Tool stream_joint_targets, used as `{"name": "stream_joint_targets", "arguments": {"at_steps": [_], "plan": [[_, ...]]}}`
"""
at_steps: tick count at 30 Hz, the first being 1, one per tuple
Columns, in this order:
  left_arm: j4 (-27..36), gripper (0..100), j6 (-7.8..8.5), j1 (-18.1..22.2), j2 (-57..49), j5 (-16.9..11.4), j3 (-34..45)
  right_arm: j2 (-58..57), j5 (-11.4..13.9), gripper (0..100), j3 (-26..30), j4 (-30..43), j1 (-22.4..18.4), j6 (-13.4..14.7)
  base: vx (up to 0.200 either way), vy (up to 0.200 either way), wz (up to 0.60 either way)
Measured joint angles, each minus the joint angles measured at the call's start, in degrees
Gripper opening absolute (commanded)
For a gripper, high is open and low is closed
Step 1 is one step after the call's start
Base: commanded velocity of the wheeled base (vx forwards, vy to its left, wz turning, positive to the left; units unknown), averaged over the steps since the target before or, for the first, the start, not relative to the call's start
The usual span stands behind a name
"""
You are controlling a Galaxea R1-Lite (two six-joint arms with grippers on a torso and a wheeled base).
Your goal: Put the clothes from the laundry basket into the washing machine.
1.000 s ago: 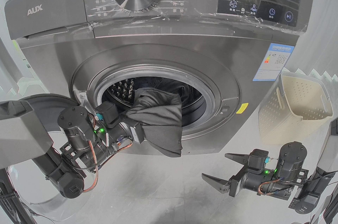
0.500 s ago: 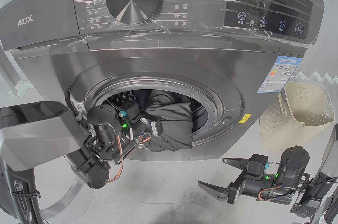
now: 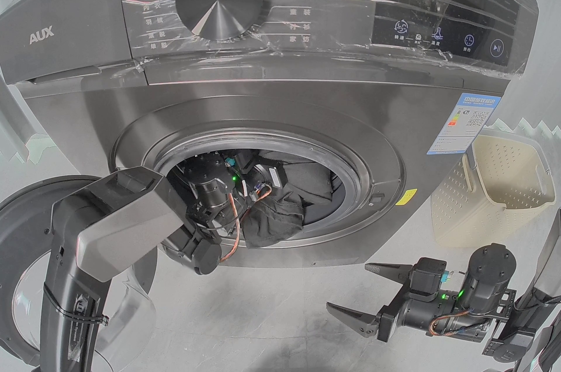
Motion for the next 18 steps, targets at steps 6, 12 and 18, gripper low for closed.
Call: {"name": "stream_joint_targets", "arguments": {"at_steps": [6, 12, 18], "plan": [[7.3, 0, -0.17, 1.9, 4.1, 1.8, -13.2, 0.0, 0.0, 100, 0.1, 0.0, 0.1, 0.0, 0.000, 0.000, 0.00], [12.7, 0, -0.20, 3.3, 6.8, 5.5, -24.3, 0.2, 0.0, 100, 0.4, 0.0, 0.1, 0.0, 0.000, 0.000, 0.00], [14.5, 100, -0.23, 3.9, 8.6, 7.7, -30.0, 0.3, 0.1, 100, 0.6, 0.0, 0.1, 0.0, 0.000, 0.000, 0.00]]}}
